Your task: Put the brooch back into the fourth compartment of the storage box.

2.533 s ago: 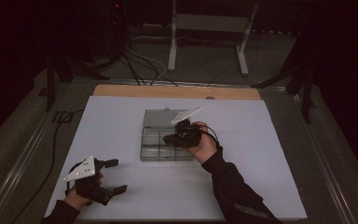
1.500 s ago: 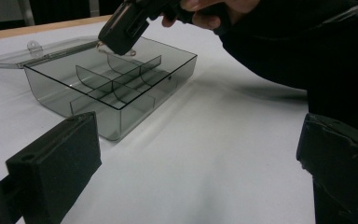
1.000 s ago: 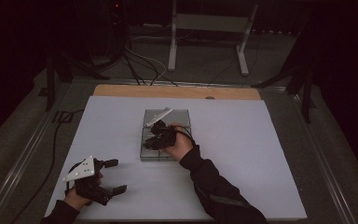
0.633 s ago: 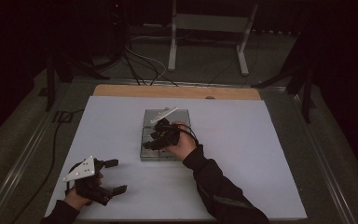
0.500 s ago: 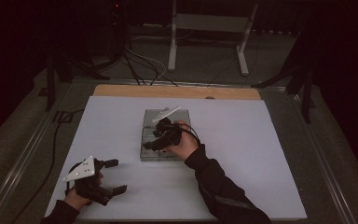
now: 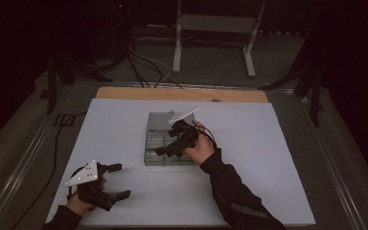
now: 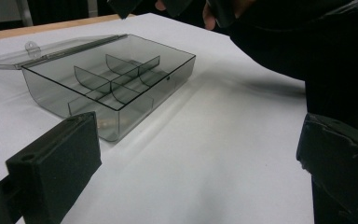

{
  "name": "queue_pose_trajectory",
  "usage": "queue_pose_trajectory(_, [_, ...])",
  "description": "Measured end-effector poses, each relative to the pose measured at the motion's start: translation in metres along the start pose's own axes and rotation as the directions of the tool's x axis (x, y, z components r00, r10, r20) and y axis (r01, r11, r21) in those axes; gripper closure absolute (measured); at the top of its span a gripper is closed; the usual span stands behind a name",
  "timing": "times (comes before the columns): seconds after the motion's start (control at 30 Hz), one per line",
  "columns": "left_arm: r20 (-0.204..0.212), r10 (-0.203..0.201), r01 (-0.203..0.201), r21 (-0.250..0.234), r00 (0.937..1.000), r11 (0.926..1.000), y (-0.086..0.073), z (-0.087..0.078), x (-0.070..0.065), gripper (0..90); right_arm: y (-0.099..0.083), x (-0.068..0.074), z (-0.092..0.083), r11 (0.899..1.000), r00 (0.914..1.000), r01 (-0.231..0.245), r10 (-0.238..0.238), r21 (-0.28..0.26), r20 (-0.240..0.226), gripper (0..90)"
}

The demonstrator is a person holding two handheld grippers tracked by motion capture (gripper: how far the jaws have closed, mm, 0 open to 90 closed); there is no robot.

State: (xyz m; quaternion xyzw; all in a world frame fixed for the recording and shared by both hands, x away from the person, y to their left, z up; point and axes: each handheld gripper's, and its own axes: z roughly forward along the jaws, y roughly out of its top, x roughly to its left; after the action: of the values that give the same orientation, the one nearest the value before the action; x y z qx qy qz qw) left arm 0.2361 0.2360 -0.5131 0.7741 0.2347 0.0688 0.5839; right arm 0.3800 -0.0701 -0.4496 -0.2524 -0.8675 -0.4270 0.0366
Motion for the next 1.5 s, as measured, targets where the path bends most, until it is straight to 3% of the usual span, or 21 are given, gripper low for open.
queue_pose_trajectory(0.2, [-0.002,0.001,-0.001,0.001,1.0,1.0,0.0,0.0,0.0,1.3,-0.007,-0.004,-0.02,0.998,0.9991,0.009,-0.006,-0.067,0.042,0.0])
queue_pose_trajectory(0.6, [-0.001,-0.002,0.002,0.001,1.0,1.0,0.0,0.0,0.0,1.3,-0.034,-0.016,-0.063,0.996,0.9951,-0.009,0.017,-0.085,0.097,0.0])
queue_pose_trajectory(0.93, [-0.001,-0.001,0.001,0.001,1.0,1.0,0.0,0.0,0.0,1.3,-0.068,-0.02,-0.091,0.994,0.9909,-0.028,0.042,-0.11,0.128,0.0])
queue_pose_trajectory(1.03, [-0.001,-0.003,0.003,0.002,1.0,1.0,0.0,0.0,0.0,1.2,-0.085,-0.019,-0.1,0.993,0.9897,-0.037,0.052,-0.116,0.133,0.0])
queue_pose_trajectory(1.5, [-0.002,0.0,0.0,0.004,1.0,1.0,0.0,0.0,-0.001,1.2,-0.146,-0.015,-0.12,0.99,0.9858,-0.064,0.082,-0.122,0.146,0.0])
